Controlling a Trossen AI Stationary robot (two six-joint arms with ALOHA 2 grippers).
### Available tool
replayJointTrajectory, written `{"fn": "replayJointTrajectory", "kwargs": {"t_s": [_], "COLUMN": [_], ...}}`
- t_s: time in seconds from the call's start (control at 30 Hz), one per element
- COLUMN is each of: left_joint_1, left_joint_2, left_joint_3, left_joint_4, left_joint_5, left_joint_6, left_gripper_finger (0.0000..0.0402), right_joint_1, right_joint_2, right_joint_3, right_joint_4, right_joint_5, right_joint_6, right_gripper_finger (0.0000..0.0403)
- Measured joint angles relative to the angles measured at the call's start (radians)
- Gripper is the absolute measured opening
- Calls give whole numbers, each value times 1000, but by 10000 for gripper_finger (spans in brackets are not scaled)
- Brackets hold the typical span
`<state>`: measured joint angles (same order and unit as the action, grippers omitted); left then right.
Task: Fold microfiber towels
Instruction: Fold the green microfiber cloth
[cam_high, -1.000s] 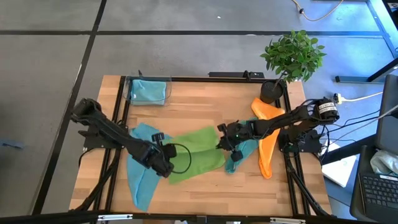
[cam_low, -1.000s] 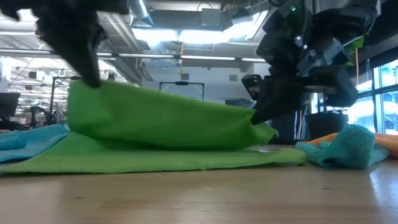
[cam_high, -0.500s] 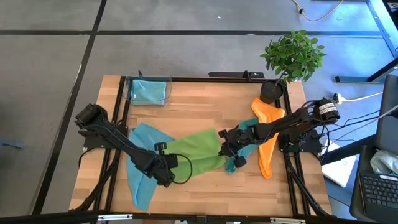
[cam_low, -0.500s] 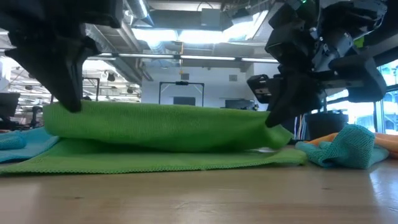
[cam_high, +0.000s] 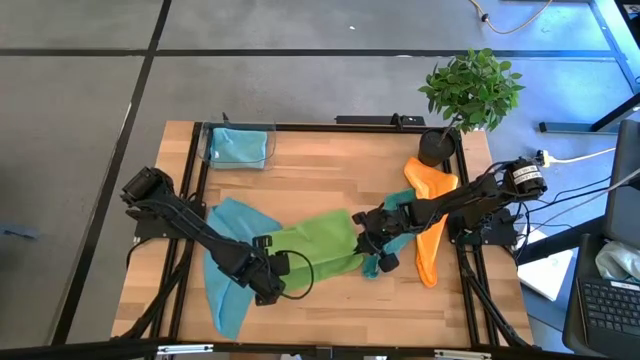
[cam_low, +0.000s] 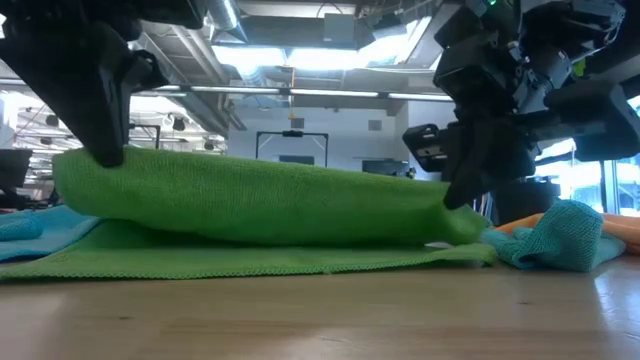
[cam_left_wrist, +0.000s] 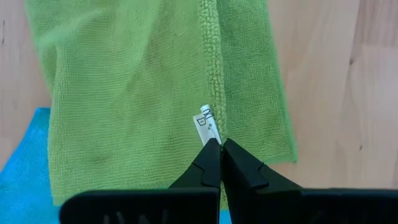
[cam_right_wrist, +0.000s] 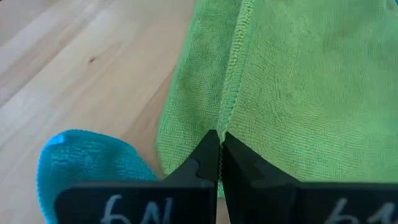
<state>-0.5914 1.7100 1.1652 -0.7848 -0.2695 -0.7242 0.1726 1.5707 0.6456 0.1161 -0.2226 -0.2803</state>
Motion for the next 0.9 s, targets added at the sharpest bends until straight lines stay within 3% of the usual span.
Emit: {"fn": "replayJointTrajectory", "kwargs": {"t_s": [0.43, 0.63, 0.9], "left_joint_1": [-2, -4, -4], "left_joint_2": [8, 13, 11], "left_joint_3": [0, -1, -1], "left_joint_4": [47, 43, 48], "left_joint_5": [27, 59, 86], "left_joint_6": [0, -5, 13], "left_gripper_finger": [0, 9, 67], "right_joint_1": [0, 1, 1], "right_joint_2": [0, 0, 0], "right_joint_3": [0, -2, -2], "right_joint_4": [-31, -38, -37], "right_joint_5": [-52, -52, -52], "right_joint_6": [26, 46, 64], "right_gripper_finger": [19, 69, 128]}}
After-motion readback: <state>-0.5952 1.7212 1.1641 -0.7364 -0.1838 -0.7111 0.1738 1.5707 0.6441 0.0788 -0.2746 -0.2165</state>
